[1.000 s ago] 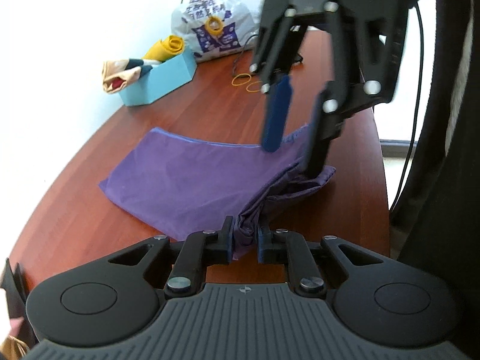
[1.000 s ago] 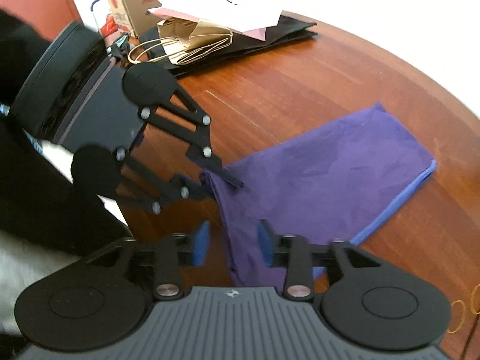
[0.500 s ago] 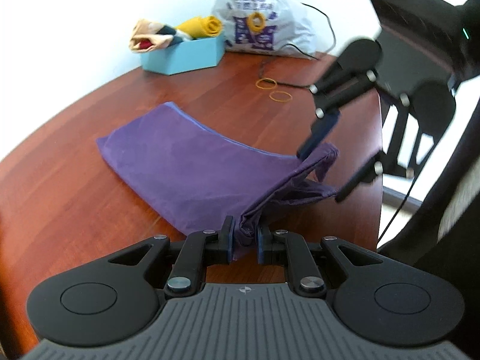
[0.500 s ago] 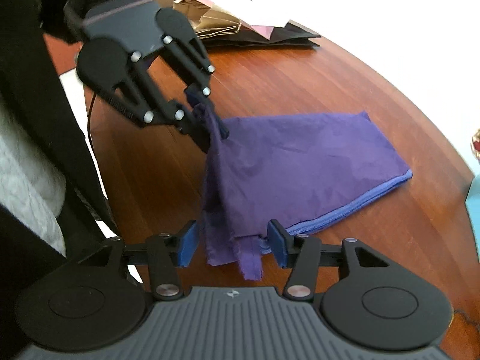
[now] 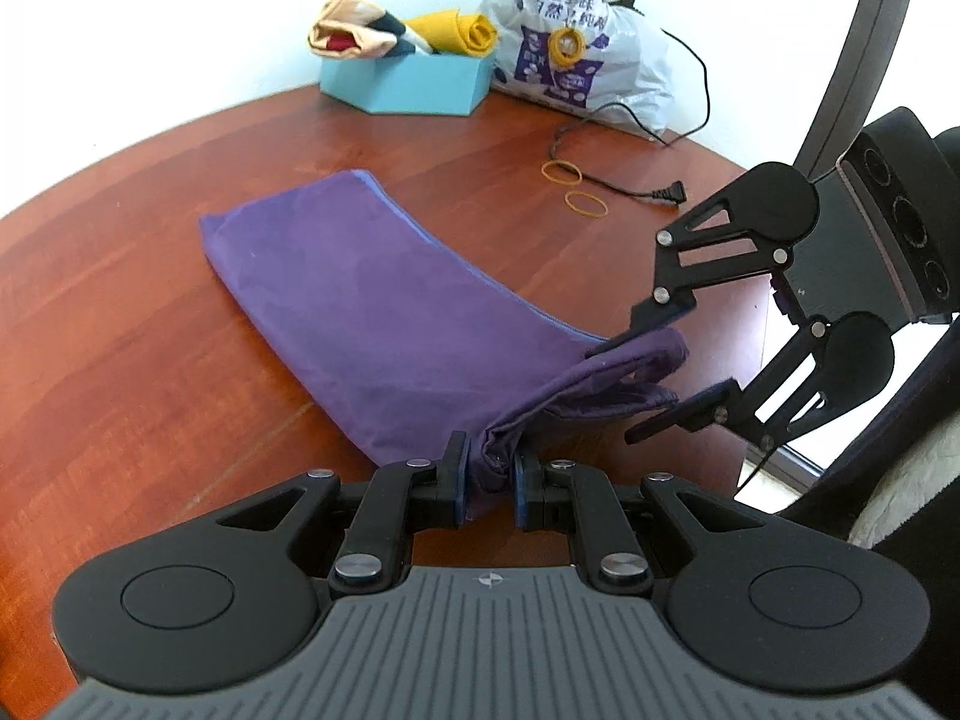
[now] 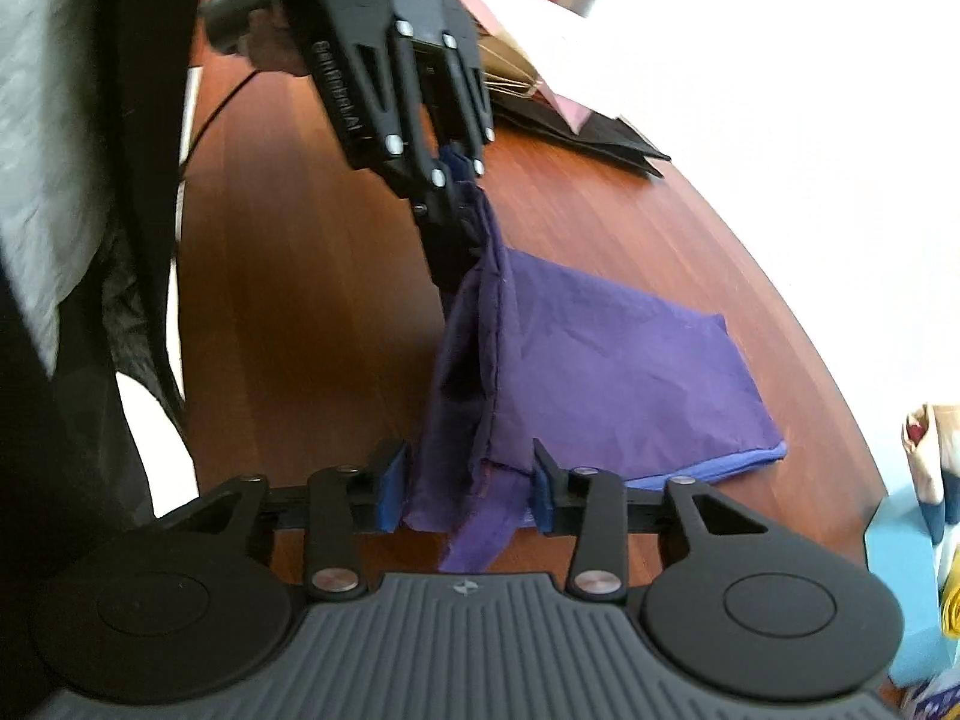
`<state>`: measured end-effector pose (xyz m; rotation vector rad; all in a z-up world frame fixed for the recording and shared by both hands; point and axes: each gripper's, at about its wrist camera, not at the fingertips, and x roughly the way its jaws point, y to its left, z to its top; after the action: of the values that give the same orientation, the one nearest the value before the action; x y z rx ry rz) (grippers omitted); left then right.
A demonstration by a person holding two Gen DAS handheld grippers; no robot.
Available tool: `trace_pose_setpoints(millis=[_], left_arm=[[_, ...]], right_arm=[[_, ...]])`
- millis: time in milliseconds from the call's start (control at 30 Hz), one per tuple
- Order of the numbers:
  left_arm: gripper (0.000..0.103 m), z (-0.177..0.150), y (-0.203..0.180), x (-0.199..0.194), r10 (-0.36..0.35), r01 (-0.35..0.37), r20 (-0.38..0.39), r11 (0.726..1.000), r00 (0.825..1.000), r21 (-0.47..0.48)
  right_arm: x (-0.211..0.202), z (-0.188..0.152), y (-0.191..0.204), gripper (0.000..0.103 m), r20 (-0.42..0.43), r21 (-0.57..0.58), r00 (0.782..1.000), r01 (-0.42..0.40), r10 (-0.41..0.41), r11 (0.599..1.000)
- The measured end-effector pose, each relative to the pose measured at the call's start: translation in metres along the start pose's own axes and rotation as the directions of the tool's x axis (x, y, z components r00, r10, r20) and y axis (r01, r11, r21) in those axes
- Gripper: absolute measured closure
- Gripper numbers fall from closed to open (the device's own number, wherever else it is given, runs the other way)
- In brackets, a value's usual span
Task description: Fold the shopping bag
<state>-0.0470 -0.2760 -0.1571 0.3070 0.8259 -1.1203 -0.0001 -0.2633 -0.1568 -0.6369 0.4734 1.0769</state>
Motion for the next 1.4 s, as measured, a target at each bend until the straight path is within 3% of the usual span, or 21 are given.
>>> trace_pose_setpoints(millis=[67, 200, 333, 433, 633, 767, 900, 967, 1033, 1100, 1167, 1267, 1400], left_arm=[[0.088, 0.000, 0.003, 0.003, -0.017, 0.016, -0.037, 0.999, 0.999, -0.027], [0.088, 0.001, 0.011, 0.008, -0.068, 0.058, -0.092, 0.993, 0.993, -0.103], [0.088, 0.003, 0.022, 0.016, -0.135, 0.108, -0.146, 0.977, 0.980, -0.183], [0.088, 0.005, 0.033, 0.024, -0.180, 0.128, -0.179, 0.955, 0.967, -0.267], [0.088, 0.006, 0.057, 0.042, -0.256, 0.134, -0.237, 0.891, 0.937, -0.434], [0.086, 0.002, 0.070, 0.048, -0.301, 0.146, -0.240, 0.851, 0.923, -0.504], [0.085, -0.004, 0.078, 0.049, -0.328, 0.163, -0.210, 0.814, 0.921, -0.557], [0.084, -0.008, 0.080, 0.044, -0.315, 0.160, -0.179, 0.801, 0.932, -0.577], [0.082, -0.008, 0.079, 0.035, -0.276, 0.142, -0.153, 0.808, 0.949, -0.571], [0.076, -0.007, 0.074, 0.015, -0.200, 0.100, -0.126, 0.831, 0.972, -0.548], [0.079, -0.008, 0.063, -0.012, -0.116, 0.059, -0.087, 0.869, 0.989, -0.492], [0.081, -0.006, 0.043, -0.032, -0.028, -0.002, -0.074, 0.927, 0.997, -0.375], [0.087, -0.002, 0.019, -0.036, 0.027, -0.041, -0.058, 0.967, 0.998, -0.252]], right_arm=[[-0.004, -0.001, -0.005, 0.082, 0.009, 0.037, 0.999, -0.043, 0.042, 0.998], [-0.007, -0.001, -0.026, 0.087, 0.005, 0.203, 0.993, -0.120, 0.121, 0.972], [-0.002, -0.007, -0.055, 0.089, 0.005, 0.433, 0.967, -0.231, 0.254, 0.872], [0.007, -0.015, -0.077, 0.089, 0.007, 0.590, 0.936, -0.287, 0.351, 0.755], [0.027, -0.030, -0.104, 0.089, -0.024, 0.806, 0.888, -0.255, 0.460, 0.535], [0.042, -0.041, -0.119, 0.089, -0.005, 0.890, 0.852, -0.235, 0.524, 0.391], [0.053, -0.053, -0.129, 0.090, 0.021, 0.935, 0.818, -0.220, 0.575, 0.279], [0.057, -0.061, -0.134, 0.090, 0.048, 0.953, 0.797, -0.217, 0.602, 0.212], [0.060, -0.064, -0.136, 0.091, 0.056, 0.962, 0.786, -0.208, 0.616, 0.178], [0.067, -0.064, -0.138, 0.091, 0.052, 0.966, 0.778, -0.199, 0.627, 0.166], [0.072, -0.062, -0.139, 0.091, 0.043, 0.969, 0.770, -0.188, 0.636, 0.162], [0.075, -0.057, -0.139, 0.091, 0.027, 0.969, 0.766, -0.177, 0.642, 0.171], [0.078, -0.056, -0.140, 0.091, 0.016, 0.973, 0.762, -0.160, 0.648, 0.165]])
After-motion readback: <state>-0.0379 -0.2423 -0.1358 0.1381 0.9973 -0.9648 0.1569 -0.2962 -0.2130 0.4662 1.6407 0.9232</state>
